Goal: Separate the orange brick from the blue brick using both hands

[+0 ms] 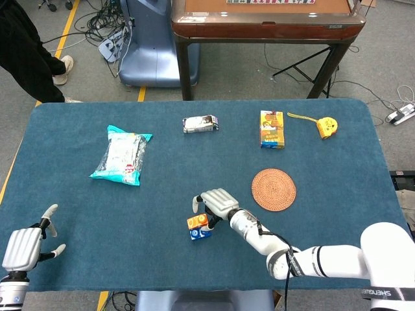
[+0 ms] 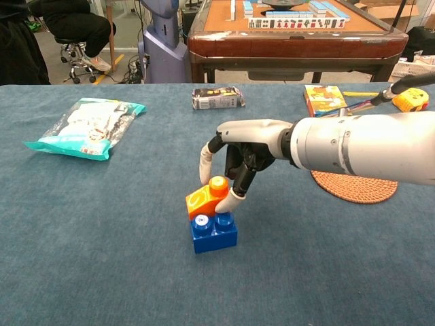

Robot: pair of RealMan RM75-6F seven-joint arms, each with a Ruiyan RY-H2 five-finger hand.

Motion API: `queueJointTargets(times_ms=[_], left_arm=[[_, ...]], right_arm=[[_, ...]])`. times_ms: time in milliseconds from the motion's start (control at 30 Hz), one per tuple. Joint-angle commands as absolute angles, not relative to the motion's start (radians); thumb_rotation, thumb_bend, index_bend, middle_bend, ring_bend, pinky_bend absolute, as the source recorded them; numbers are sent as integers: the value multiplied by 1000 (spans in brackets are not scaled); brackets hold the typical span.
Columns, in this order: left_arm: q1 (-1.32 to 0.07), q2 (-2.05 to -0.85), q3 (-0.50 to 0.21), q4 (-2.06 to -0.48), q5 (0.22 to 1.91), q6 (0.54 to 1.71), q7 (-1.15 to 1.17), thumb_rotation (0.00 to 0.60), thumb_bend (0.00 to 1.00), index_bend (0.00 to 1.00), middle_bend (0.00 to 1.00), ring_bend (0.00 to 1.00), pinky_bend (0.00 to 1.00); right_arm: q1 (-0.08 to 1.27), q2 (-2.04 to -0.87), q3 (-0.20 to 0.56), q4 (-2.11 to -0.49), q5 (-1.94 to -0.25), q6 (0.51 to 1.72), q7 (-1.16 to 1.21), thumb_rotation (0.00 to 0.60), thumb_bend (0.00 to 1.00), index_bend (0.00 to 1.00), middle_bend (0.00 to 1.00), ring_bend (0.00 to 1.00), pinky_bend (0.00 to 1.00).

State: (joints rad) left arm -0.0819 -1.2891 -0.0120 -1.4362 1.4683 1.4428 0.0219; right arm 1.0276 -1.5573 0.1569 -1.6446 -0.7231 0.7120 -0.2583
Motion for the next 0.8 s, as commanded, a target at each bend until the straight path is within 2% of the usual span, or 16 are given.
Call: queueJointTargets(times_ms=[33, 567, 800], left_arm=[[-82, -1289, -12, -1436, 1469, 1443, 21, 600, 130, 113, 522, 553, 796], [-81, -1290, -12, -1435, 1469, 1440, 20, 600, 129, 113, 522, 553, 796], [-85, -1289, -18, -1440, 1470, 1439, 21, 600, 130, 113, 522, 553, 796]], right_arm=[[1032, -1558, 156, -1642, -720, 706, -254, 600, 54, 468, 1000, 1000, 1000], [1064, -1563, 143, -1620, -696, 671, -235, 600, 431, 556, 1000, 1000, 1000], [1062, -1528, 157, -1645, -697, 650, -192, 600, 529, 599, 1000, 1000, 1000]])
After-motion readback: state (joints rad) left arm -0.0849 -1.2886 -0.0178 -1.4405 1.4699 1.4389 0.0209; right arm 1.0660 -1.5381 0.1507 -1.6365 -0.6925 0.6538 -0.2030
